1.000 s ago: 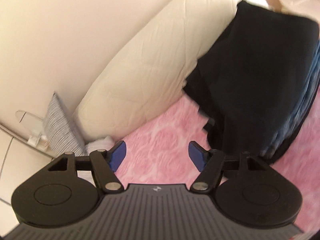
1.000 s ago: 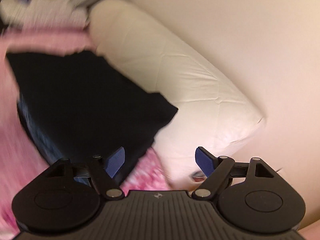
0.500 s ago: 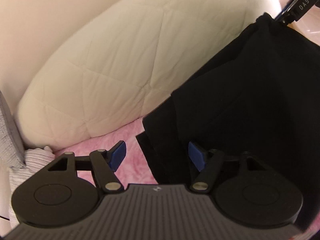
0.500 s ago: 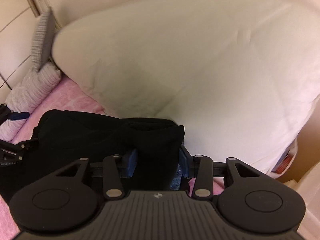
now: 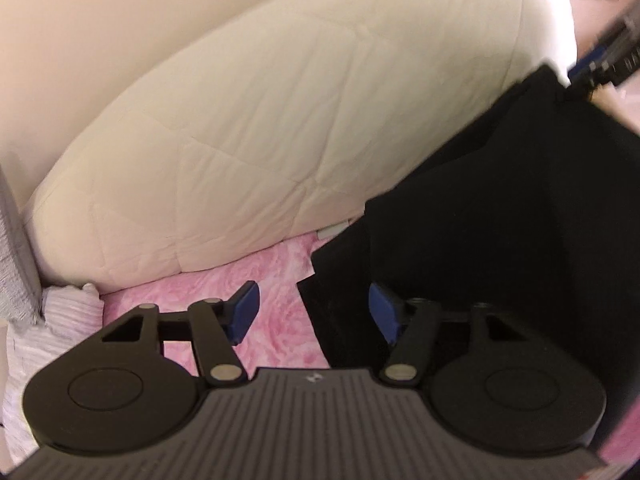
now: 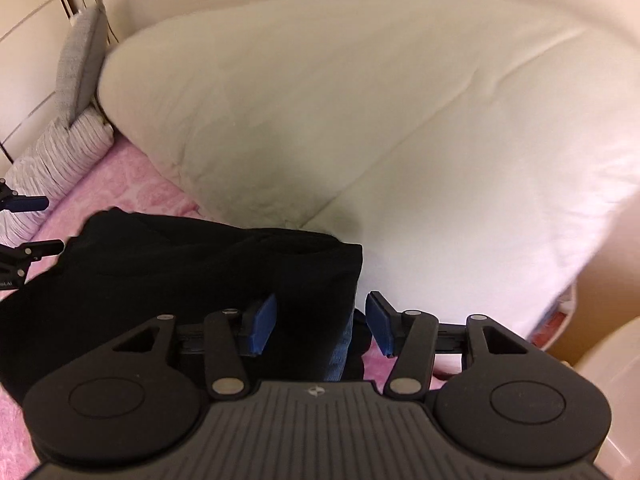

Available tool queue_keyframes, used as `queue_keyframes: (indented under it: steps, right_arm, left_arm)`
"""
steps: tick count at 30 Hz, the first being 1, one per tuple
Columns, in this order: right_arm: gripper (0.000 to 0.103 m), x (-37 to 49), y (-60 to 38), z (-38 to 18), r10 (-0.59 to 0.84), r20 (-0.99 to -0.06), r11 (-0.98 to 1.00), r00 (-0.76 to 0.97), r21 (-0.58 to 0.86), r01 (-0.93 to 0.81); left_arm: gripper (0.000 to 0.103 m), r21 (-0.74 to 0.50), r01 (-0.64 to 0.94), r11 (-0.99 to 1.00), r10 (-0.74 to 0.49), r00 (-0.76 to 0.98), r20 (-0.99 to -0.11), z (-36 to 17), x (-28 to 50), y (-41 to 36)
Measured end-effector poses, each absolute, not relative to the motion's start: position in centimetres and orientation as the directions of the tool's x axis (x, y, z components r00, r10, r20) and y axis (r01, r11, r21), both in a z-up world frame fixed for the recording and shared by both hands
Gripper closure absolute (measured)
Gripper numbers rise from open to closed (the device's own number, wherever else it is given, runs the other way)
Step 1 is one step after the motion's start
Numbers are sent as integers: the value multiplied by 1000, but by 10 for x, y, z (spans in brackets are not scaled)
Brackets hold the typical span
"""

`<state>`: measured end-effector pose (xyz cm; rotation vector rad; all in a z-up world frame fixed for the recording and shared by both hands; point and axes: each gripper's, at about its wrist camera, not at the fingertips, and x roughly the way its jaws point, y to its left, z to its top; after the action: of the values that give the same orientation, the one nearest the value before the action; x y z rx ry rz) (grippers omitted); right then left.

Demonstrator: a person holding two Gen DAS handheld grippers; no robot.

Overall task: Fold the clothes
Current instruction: 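Lower the jacket onto the jeans stack and open both tools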

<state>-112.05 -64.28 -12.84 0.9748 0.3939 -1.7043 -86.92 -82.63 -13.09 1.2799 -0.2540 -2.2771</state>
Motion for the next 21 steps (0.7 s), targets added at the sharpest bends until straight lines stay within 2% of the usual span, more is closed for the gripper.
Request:
queue_keyframes:
  steps: [3,7,11,15,21]
  right_arm:
    - [50,-1096,-621,-118,-656,-751,-330,-68,204,922]
    - [50,-1057,-621,-133,-630,-777,-270,4,224,936]
    - [39,-1035,-625,-154,-600,-800,-241,19,204,949]
    - [40,-1024,-607,-142,-617,-787,-266,-6,201,943]
    - [40,-1003,-573,-123,-632,-774,-325,-43,214,921]
  left_arm:
    - [45,341,353,-871,-480,-468,-742,-114,-852,-807]
    - [45,335,301,-893,-441,-440,-782,-131,-842,-775]
    - [44,366,270,-890,-448,-374,-812,-167,-841,-766]
    - [41,329,356,-875,-456,-373,-808,-160,-844,-775]
    - [45,323,505,-800,-529,-340,-778,-127,-797,-749]
